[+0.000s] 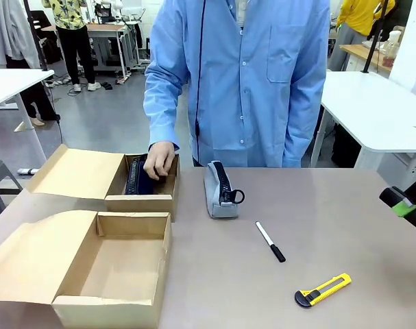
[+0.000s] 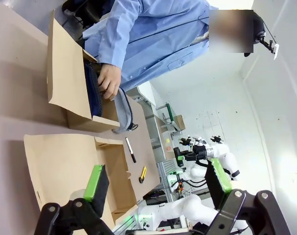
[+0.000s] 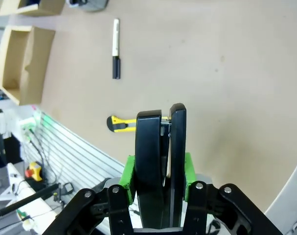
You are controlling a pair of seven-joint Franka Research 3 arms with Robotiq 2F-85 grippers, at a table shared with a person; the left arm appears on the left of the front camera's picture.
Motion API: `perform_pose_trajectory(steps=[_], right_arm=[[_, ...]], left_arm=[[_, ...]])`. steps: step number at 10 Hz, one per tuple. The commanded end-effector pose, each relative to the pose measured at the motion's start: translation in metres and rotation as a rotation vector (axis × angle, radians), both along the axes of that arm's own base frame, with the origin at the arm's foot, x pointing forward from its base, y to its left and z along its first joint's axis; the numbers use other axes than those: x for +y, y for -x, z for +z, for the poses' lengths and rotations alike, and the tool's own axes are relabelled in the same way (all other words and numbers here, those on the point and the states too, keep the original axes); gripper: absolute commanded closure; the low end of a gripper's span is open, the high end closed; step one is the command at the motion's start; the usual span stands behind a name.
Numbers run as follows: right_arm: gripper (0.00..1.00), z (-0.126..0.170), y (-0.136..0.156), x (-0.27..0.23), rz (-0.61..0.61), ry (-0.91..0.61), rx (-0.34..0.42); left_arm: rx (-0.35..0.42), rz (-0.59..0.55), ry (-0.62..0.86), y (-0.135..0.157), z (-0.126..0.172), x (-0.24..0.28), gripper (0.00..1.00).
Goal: Place items inside the box.
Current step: Pick up a Pencil pouch or Stapler and place it inside the Mailer Box closest to the robot.
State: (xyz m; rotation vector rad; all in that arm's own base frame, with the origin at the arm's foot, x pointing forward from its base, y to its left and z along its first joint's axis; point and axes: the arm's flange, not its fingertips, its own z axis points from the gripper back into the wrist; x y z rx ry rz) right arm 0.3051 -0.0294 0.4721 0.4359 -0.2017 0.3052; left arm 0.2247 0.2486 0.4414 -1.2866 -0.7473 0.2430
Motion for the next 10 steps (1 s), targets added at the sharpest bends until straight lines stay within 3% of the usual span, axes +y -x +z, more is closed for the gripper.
perform_pose_trajectory(steps=[1, 4, 6, 7, 8, 9, 10], right_arm=[[0.57, 0.004, -0.005, 0.031, 0.002, -0.033, 0.038], [0.57, 0.010, 0.000, 0.174, -0.022, -0.055, 0.089], [0.57, 0.000, 0.027, 0.272, 0.070, -0.062, -0.001], [0.57, -0.012, 0.035, 0.311, 0.065, -0.049, -0.095], [0.57, -0.018, 0.041, 0.322, 0.168, -0.071, -0.097], [0.57, 0.000, 0.053, 0.283, 0.086, -0.055, -0.005], [0.57, 0.000, 0.053, 0.283, 0.086, -0.055, -0.005]], left_arm=[[-0.032, 0.003, 0.006, -0.001, 0.001, -0.001, 0.00], [-0.032, 0.003, 0.006, -0.001, 0.001, -0.001, 0.00], [-0.032, 0.003, 0.006, -0.001, 0.001, -0.001, 0.00], [-0.032, 0.003, 0.006, -0.001, 0.001, -0.001, 0.00], [-0.032, 0.003, 0.006, -0.001, 0.001, -0.001, 0.00], [-0.032, 0.003, 0.006, -0.001, 0.001, -0.001, 0.00], [-0.032, 0.003, 0.006, -0.001, 0.001, -0.001, 0.00]])
